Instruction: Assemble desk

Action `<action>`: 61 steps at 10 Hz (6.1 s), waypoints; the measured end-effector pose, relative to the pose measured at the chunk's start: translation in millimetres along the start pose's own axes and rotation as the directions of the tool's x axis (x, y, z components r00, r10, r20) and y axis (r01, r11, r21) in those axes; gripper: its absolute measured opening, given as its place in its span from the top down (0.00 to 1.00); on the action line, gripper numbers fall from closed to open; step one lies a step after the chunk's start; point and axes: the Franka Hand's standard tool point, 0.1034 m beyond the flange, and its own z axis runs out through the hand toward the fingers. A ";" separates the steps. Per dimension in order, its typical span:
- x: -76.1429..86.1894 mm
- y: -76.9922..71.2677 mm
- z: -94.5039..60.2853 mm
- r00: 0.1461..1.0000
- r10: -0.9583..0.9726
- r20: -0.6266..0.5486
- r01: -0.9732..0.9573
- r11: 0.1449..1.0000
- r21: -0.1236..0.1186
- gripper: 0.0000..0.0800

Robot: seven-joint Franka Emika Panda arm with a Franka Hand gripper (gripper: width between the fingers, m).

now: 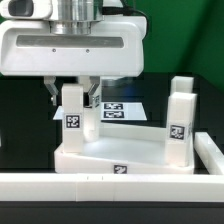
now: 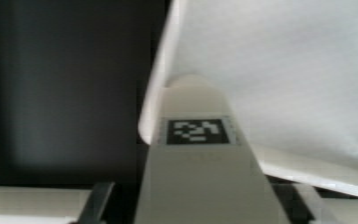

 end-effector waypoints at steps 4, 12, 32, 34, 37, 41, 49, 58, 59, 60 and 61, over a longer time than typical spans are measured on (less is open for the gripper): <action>-0.2 0.4 0.4 0.982 0.191 0.000 -0.191 0.982 0.002 0.64; -1.1 0.7 1.1 0.649 0.760 0.016 -0.760 0.649 0.021 0.64; 4.5 -13.6 1.0 0.146 0.988 0.054 -0.989 0.145 0.021 0.19; 4.5 -13.5 1.0 0.264 0.963 0.051 -0.964 0.263 0.027 0.19; 4.4 -13.2 1.0 0.429 0.902 0.045 -0.903 0.427 0.035 0.19; 4.2 -11.2 0.8 0.723 0.690 0.021 -0.691 0.723 0.026 0.19; 3.1 -9.9 1.4 0.968 0.249 0.009 -0.249 0.968 0.013 0.19; 3.0 -9.2 1.4 0.966 0.258 0.009 -0.258 0.966 0.011 0.64; 3.0 -9.0 1.4 0.930 0.368 0.011 -0.369 0.929 0.014 0.64; 2.8 -8.1 1.5 0.884 0.468 0.013 -0.468 0.883 0.022 0.64; 2.8 -7.7 1.6 0.843 0.538 0.014 -0.538 0.842 0.023 0.64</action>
Offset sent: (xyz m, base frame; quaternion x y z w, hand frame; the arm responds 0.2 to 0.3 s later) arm 0.0000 0.0000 0.0000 0.0000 0.0000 0.1938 0.9810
